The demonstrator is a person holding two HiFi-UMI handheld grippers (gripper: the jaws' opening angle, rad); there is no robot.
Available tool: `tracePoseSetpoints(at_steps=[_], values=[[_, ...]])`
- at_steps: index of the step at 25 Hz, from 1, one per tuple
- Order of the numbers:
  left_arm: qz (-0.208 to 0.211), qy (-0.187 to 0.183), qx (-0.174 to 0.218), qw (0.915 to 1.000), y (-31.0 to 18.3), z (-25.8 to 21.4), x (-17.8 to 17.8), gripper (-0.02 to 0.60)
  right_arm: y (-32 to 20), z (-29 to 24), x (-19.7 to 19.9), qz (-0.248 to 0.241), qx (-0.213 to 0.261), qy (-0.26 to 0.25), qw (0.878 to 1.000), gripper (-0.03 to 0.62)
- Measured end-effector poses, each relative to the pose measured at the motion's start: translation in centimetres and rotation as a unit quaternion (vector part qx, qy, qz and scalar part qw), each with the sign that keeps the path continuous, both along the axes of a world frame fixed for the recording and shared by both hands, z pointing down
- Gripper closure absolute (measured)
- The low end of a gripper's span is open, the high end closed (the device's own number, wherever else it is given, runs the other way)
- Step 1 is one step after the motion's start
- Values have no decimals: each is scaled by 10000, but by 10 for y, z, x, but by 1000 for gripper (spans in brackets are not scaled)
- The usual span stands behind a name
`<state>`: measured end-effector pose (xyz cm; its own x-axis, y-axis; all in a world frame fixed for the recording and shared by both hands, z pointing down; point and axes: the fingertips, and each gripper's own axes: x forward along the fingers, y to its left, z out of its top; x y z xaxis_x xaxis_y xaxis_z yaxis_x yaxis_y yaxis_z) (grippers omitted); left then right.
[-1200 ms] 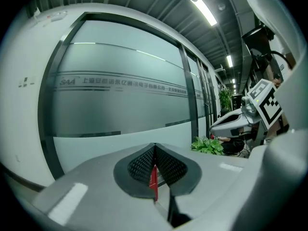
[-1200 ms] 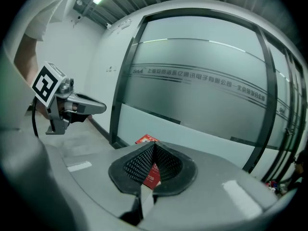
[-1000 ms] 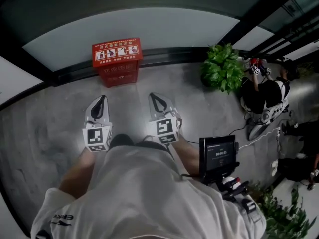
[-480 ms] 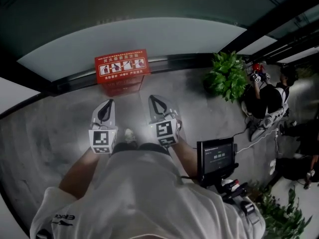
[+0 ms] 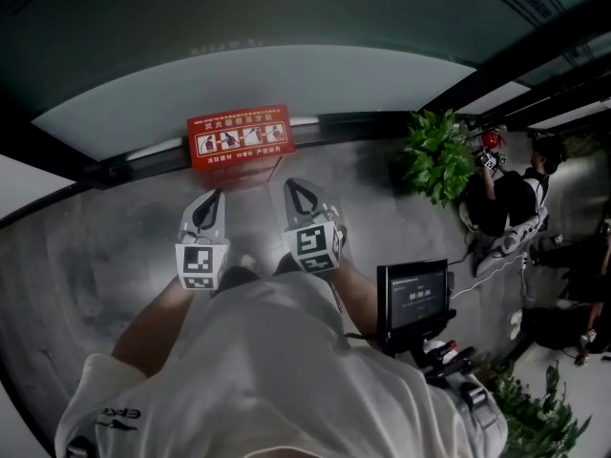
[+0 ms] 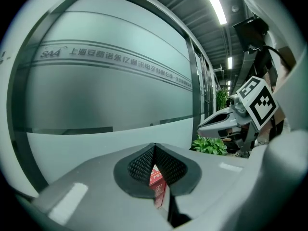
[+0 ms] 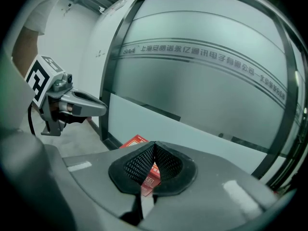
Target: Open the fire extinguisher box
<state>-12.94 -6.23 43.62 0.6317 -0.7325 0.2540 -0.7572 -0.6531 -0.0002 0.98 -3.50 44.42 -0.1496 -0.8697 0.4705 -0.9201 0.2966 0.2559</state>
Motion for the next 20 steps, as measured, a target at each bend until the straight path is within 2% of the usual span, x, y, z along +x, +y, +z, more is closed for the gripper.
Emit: tracePoseSetpoints(at_steps=[13, 20], values=[[-298, -198, -250, 9990, -44, 28, 14, 580, -45, 33, 15, -308, -252, -37, 9992, 580], [-598, -512, -438, 9959, -77, 56, 40, 580, -80, 63, 44, -680, -513, -84, 9963, 580]])
